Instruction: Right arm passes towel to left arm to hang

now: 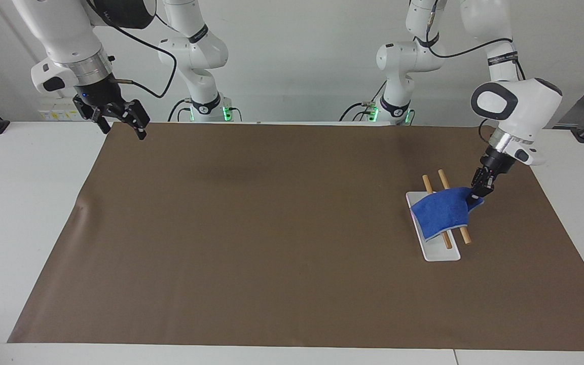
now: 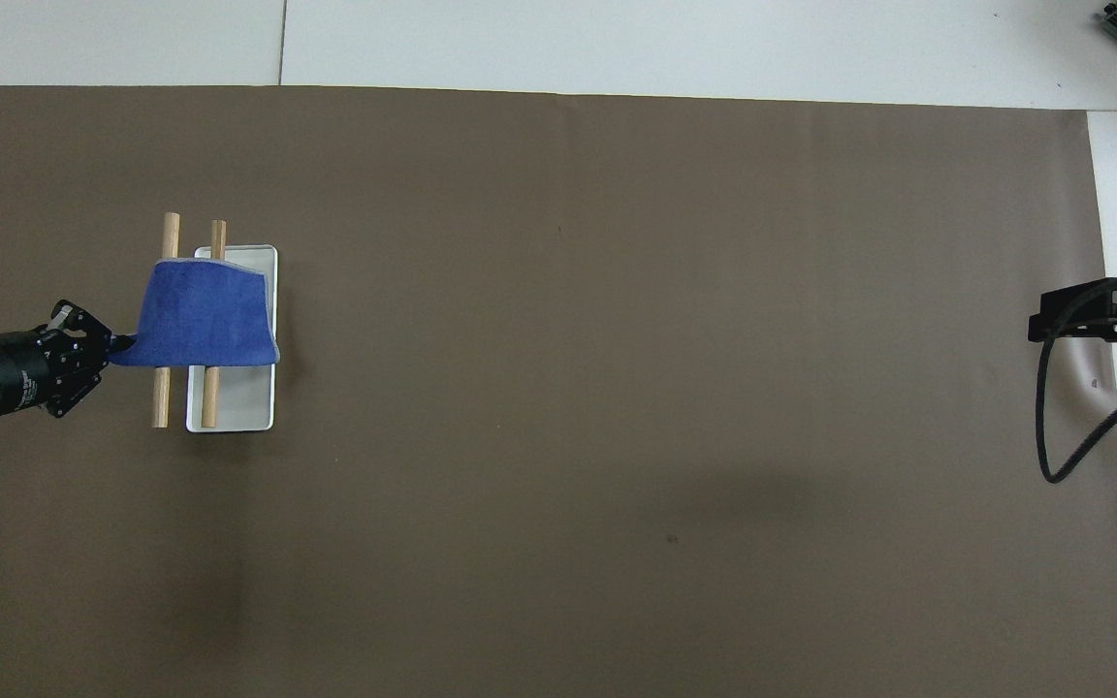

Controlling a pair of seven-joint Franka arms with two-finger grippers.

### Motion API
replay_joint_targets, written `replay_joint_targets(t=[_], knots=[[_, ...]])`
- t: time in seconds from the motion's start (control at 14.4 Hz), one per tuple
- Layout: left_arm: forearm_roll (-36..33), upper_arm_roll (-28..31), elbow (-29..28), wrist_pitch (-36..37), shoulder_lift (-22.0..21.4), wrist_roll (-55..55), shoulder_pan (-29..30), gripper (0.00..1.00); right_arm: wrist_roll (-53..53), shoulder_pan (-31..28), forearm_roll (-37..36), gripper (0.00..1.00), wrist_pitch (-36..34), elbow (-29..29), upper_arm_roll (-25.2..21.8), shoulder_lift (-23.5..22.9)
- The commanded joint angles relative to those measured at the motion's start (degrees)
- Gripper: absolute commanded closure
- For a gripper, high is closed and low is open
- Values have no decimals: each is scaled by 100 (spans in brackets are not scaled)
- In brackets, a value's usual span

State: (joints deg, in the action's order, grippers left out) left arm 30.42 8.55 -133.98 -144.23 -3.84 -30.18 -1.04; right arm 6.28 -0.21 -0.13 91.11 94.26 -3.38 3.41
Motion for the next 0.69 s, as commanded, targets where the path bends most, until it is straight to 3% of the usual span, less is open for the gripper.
replay_joint_targets(t=[0.0,0.14,0.21,0.49,0.62], knots=[[43,16,-155,0,-187,83,-19,53,-145,-5,-136,0,-14,198,57,186],[43,16,-120,-18,-178,83,-19,15,-128,-5,-127,0,-14,216,57,186],[43,16,-111,-18,-170,83,-19,10,-110,-48,-92,0,-6,198,57,186],[-18,24,-59,0,-143,414,-11,7,-110,-67,-57,0,-6,181,48,186],[-385,42,-15,44,-126,714,7,7,-110,-58,-48,0,-14,181,57,186]])
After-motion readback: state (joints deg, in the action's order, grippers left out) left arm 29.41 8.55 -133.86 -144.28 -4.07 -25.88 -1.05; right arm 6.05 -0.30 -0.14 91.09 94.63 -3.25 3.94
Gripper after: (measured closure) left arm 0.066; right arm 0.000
